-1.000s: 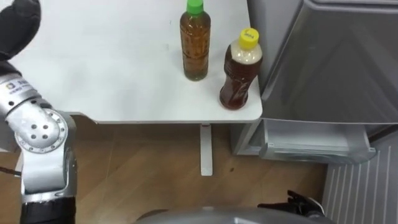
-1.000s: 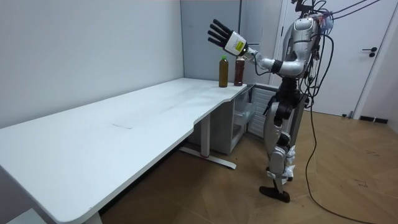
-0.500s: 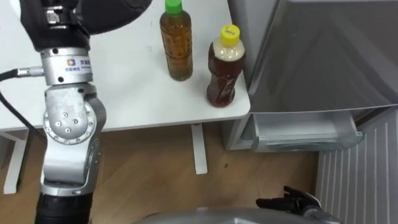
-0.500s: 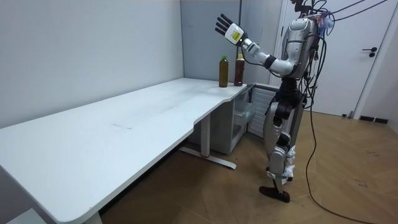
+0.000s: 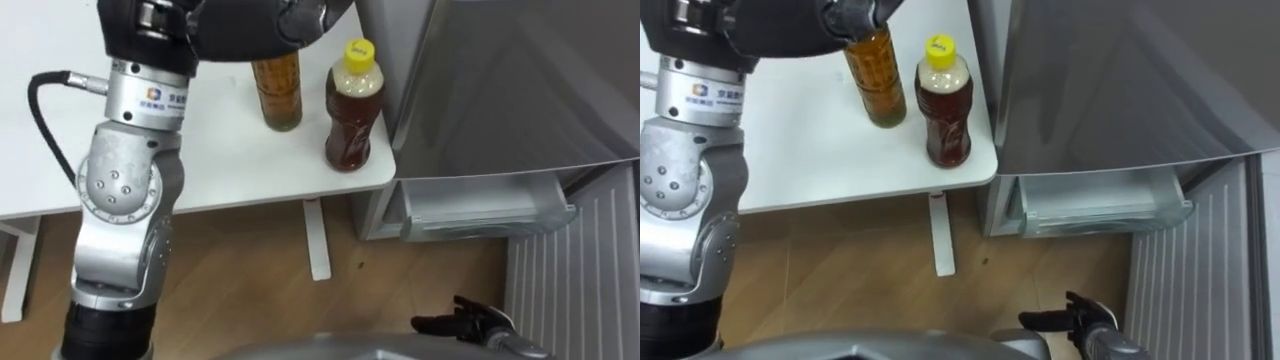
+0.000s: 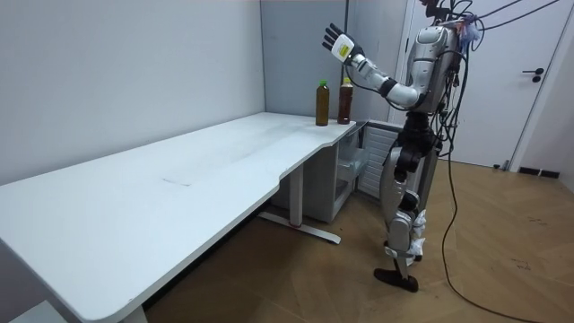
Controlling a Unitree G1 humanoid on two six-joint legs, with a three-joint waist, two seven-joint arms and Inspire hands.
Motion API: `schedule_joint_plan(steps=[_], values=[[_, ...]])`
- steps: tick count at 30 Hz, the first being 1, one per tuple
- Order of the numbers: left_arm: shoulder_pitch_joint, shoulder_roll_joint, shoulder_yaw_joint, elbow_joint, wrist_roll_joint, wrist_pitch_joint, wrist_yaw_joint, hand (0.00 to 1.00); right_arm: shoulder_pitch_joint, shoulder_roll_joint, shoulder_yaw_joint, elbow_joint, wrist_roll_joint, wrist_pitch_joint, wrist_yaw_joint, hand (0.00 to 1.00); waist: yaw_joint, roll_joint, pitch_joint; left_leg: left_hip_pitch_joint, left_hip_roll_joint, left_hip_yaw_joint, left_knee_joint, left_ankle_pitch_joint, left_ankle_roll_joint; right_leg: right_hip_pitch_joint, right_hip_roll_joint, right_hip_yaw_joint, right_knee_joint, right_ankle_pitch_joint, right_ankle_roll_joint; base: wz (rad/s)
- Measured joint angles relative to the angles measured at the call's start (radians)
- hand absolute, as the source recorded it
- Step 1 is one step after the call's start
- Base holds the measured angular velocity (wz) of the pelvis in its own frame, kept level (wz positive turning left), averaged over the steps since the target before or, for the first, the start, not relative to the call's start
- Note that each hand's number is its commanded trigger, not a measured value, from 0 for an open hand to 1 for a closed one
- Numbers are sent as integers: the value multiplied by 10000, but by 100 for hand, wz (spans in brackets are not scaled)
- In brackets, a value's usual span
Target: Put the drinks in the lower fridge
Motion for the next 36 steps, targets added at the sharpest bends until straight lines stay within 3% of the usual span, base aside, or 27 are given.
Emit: schedule_joint_plan(steps=[10, 18, 25, 31, 36], values=[[6, 9, -130, 240, -1042, 221, -182, 0, -2, -35, 10, -36, 3, 9, 88, 0, -24, 46, -20, 71, 6, 86, 4, 0, 0, 92, 0, 117, 4, 1, -2, -2], [9, 18, -433, 445, -1144, 505, -497, 0, -78, -116, 16, -43, -6, 58, 71, 0, -5, 93, 76, 11, 23, 144, -52, -2, 0, -27, 8, 129, 46, 2, -4, -1], [11, 31, -635, 629, -1160, 715, -1090, 0, -198, -214, 33, -39, -53, 364, 60, 0, 16, 117, 64, 25, 18, 150, -66, -2, 0, -81, 8, 207, 9, 2, -3, 0], [27, 30, -672, 935, -1159, 1080, -1365, 0, -209, -221, 32, -38, -55, 438, 75, 0, 7, 124, 59, 22, 18, 147, -58, -2, -1, -86, 9, 207, 4, 2, -3, 0], [28, 21, -796, 1047, -1159, 1168, -1507, 0, -218, -224, 36, -35, -48, 457, 80, 0, -5, 126, 57, 19, 17, 145, -47, -2, 0, -82, 9, 185, 7, 2, -3, 0]])
